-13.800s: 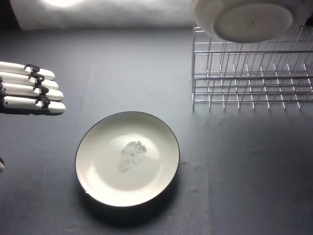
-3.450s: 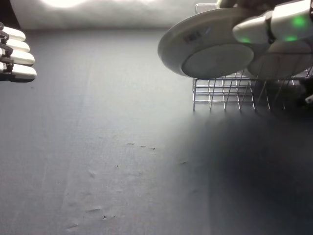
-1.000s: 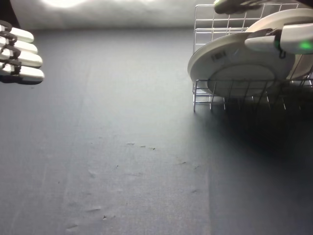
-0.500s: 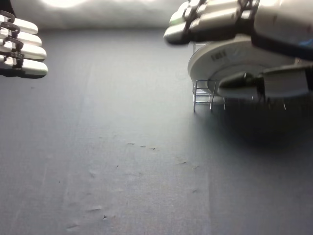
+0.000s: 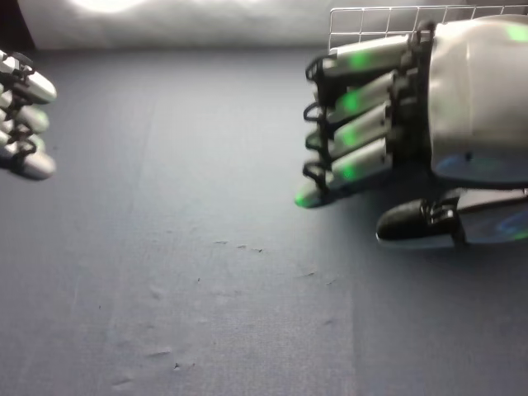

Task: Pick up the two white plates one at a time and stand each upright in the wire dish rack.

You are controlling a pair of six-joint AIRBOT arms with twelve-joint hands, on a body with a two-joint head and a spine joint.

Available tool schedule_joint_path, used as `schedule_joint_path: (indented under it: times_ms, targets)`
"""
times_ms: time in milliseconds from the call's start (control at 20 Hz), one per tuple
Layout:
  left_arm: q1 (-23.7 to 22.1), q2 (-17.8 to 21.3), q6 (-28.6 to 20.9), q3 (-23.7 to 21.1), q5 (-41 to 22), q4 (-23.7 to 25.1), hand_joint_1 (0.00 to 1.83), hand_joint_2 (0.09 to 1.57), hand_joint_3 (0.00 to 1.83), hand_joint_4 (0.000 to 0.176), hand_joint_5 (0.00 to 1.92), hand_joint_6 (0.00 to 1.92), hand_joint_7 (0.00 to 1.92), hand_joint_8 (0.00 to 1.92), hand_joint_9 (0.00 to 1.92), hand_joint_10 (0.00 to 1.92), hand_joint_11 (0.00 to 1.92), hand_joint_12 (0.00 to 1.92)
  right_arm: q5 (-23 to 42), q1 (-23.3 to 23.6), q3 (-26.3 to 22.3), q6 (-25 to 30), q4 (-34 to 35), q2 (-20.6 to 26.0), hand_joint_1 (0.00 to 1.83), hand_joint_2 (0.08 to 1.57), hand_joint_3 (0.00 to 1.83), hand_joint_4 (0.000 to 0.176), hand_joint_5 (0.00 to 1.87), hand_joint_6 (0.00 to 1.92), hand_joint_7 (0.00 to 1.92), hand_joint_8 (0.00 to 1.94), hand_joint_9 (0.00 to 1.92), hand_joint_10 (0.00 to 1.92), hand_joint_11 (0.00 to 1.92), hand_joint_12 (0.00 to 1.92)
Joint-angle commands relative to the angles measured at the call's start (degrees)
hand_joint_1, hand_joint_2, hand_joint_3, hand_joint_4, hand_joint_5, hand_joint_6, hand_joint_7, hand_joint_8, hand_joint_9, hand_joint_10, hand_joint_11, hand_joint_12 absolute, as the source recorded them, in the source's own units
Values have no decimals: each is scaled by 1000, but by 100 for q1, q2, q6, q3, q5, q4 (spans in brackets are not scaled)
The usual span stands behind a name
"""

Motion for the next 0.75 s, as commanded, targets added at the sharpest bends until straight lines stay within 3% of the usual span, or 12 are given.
schedule_joint_path:
  times_ms: [0,50,100,150,200,250,350,400,550,600,650,700]
  targets:
    - [-61,53,-44,31,35,-485,352,1251,0,0,878,75,922,39,847,48,471,592,688,22,0,-44,336,37,919,1275,3,30,673,1408,644,924,494,1194,264,1620]
    - [-61,53,-57,31,22,-508,358,1242,0,0,924,116,958,56,891,74,445,845,772,-5,3,-83,304,37,911,1294,1,30,646,1485,572,1127,465,1310,255,1681]
    - [-61,53,-57,31,5,-517,358,1242,0,0,924,116,958,56,891,74,445,845,800,-14,9,-135,285,37,911,1294,1,30,646,1485,572,1127,465,1310,255,1681]
    - [-61,53,-57,34,-12,-532,392,1227,0,0,888,416,967,341,807,709,533,1193,845,-27,24,-216,279,35,929,1289,0,14,658,1487,525,1319,440,1462,264,1778]
    - [-61,54,-57,42,-22,-542,333,1225,0,0,782,889,878,938,773,1255,623,1448,883,-41,38,-279,262,32,882,1305,5,65,626,1552,485,1656,415,1767,282,1892]
    - [-61,55,-57,58,-23,-547,155,1271,5,0,604,1393,777,1405,731,1639,688,1733,947,-49,58,-338,213,26,692,1305,7,0,489,1906,564,1930,565,1915,578,1920]
    - [-61,54,-57,128,-42,-582,129,1348,8,0,720,1843,761,1658,676,1796,623,1836,1132,-50,141,-440,124,-9,488,1442,26,0,1099,1920,1185,1941,1174,1921,1189,1921]
    - [-61,51,-57,171,-52,-587,270,1367,3,0,1033,1905,1027,1868,983,1896,983,1904,1177,-50,183,-460,92,-20,482,1483,26,0,1312,1921,1378,1941,1407,1921,1470,1921]
    - [-66,52,-57,168,-93,-596,309,1366,0,0,1124,1918,1105,1910,1076,1916,1090,1918,1236,-51,230,-465,63,-24,465,1501,14,0,1369,1921,1431,1941,1489,1921,1557,1921]
    - [-81,53,-57,165,-95,-599,625,1383,0,0,1044,1832,1228,1919,1291,1920,1319,1920,1248,-50,234,-466,63,-24,465,1535,9,64,1512,1921,1614,1941,1654,1921,1691,1921]
    - [-97,52,-57,169,-95,-599,787,1341,0,0,1060,1757,1226,1921,1268,1921,1276,1921,1263,-50,238,-470,62,-24,625,1564,22,119,1600,1921,1693,1941,1732,1921,1798,1921]
    - [-121,50,-57,174,-95,-599,940,1277,0,5,850,1440,1218,1921,1266,1921,1260,1921,1288,-50,246,-470,51,-25,720,1557,10,150,1603,1921,1688,1941,1726,1921,1813,1921]
